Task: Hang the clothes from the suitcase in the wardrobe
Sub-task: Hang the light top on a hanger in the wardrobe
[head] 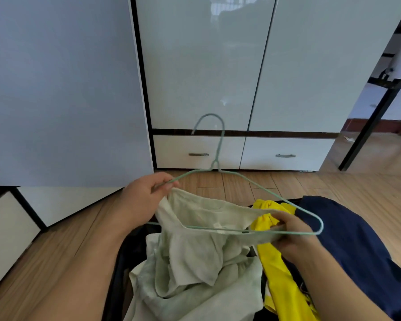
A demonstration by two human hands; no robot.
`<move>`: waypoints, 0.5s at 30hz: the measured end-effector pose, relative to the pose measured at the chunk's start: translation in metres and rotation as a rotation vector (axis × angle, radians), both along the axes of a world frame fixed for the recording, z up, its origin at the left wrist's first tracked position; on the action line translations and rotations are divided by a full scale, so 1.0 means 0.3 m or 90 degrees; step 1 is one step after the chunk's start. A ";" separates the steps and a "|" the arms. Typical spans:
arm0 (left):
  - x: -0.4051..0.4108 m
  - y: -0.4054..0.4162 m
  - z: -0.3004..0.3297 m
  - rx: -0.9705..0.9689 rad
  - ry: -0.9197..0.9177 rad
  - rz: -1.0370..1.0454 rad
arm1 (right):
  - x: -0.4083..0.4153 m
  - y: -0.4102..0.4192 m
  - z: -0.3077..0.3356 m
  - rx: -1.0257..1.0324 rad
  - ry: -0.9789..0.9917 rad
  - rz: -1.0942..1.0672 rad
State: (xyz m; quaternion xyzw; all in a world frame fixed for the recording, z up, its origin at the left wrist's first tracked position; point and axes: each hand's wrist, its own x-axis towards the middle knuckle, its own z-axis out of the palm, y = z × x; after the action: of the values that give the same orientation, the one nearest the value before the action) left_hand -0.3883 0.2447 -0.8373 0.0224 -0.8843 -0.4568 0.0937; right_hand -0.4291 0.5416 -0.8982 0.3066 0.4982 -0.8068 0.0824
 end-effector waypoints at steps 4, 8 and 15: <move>0.009 -0.055 -0.097 0.030 -0.054 0.057 | 0.000 0.062 0.076 -0.209 0.093 0.071; -0.006 -0.069 -0.169 -0.037 -0.070 0.113 | 0.008 0.051 0.088 -0.132 0.112 0.139; 0.001 -0.084 -0.209 -0.089 -0.048 0.181 | 0.010 0.055 0.096 0.175 0.167 0.146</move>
State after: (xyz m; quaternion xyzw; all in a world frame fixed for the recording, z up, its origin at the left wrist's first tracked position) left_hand -0.3880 0.2195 -0.8999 0.1575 -0.9047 -0.3753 0.1256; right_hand -0.4262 0.5581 -0.8693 0.1488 0.6414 -0.7497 0.0661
